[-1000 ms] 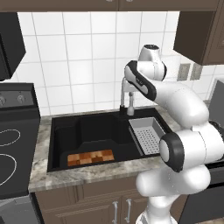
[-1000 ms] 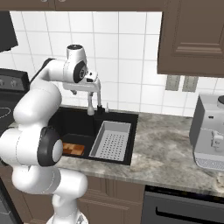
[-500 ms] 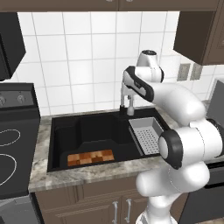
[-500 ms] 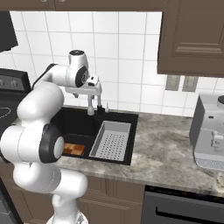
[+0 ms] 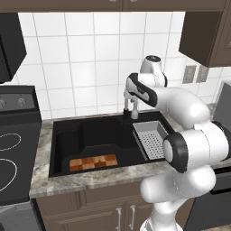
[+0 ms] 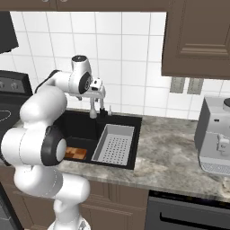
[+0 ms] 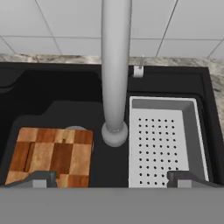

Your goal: Turn on the sink faucet with hot water and rinse the cutting board for ten seconds, then turn off the faucet. Push the cutting board to reach the water if necessary.

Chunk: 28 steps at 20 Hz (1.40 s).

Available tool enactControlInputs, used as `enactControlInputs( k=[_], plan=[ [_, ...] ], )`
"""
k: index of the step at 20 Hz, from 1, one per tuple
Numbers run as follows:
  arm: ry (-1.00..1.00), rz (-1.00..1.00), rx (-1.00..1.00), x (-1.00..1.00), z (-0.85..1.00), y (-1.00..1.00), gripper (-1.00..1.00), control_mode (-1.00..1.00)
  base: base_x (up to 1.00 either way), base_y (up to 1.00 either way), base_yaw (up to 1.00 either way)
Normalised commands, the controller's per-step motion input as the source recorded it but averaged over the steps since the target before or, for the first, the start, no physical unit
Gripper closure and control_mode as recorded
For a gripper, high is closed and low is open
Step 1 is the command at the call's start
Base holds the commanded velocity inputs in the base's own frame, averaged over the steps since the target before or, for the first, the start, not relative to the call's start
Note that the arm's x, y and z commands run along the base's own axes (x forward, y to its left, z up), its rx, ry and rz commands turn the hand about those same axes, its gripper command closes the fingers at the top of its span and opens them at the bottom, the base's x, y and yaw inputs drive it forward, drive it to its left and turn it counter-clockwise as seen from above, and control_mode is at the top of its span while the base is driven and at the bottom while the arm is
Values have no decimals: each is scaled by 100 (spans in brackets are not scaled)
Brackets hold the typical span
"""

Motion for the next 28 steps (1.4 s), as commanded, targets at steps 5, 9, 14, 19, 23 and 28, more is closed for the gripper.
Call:
enactControlInputs(
  k=[5, 9, 14, 19, 23, 28],
  plan=[
    [-5, 0, 0, 25, 0, 0, -100, -100, 0, 0, 0],
    [0, 0, 0, 29, -1, 0, -100, -100, 0, 0, 0],
    [0, 0, 0, 31, 0, 0, -100, -100, 0, 0, 0],
    [0, 0, 0, 38, -6, 0, -100, -100, 0, 0, 0],
    [0, 0, 0, 28, -9, 0, -100, -100, 0, 0, 0],
    [0, 0, 0, 11, -4, 0, -100, -100, 0, 0, 0]
  ],
)
